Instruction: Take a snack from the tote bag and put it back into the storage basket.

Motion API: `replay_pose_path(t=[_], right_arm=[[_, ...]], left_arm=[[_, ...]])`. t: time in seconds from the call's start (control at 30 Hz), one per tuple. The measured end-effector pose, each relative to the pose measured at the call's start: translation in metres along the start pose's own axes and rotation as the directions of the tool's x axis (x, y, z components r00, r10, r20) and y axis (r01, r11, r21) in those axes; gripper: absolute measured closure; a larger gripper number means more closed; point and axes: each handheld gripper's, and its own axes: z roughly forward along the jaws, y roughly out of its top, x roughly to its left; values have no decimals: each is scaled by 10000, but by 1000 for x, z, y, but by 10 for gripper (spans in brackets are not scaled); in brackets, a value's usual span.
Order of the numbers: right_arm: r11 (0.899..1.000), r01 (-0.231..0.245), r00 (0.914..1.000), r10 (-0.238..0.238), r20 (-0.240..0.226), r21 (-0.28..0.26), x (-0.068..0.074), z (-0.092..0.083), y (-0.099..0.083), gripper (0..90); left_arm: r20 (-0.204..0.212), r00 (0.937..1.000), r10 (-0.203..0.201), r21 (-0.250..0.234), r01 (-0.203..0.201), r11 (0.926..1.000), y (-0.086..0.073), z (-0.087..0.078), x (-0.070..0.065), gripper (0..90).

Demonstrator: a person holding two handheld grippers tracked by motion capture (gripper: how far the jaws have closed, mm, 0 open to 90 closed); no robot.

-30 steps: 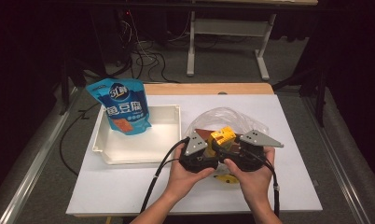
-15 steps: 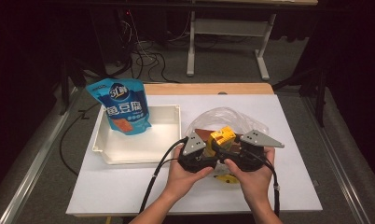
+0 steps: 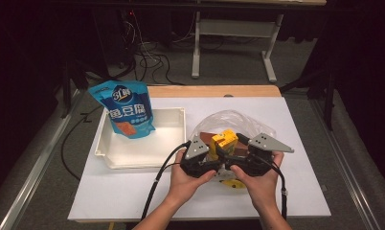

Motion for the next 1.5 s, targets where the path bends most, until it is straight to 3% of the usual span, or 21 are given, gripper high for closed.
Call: replay_pose_path(t=[0.33, 0.8, 1.1, 1.27, 1.5], right_arm=[[9991, -228, 9997, 231, 60, -368, -8, -9, 4, 153], [9993, -339, 9990, 344, 290, -160, -18, -9, -4, 163], [9996, -25, 9990, 12, 457, 276, -28, -15, -21, 165], [9980, -172, 9978, 132, 645, 609, -39, -22, -34, 168], [9975, -404, 9960, 355, 817, 587, -50, -30, -41, 177]], left_arm=[[-495, 9982, -338, -341, 321, 9989, 4, -20, 23, 499], [-1224, 9904, -643, -768, 551, 9955, 9, -52, 53, 500], [-1822, 9791, -898, -978, 728, 9925, 9, -64, 74, 500], [-2052, 9737, -994, -976, 807, 9919, 7, -66, 84, 500], [-2400, 9633, -1201, -1095, 961, 9893, 2, -66, 99, 500]])
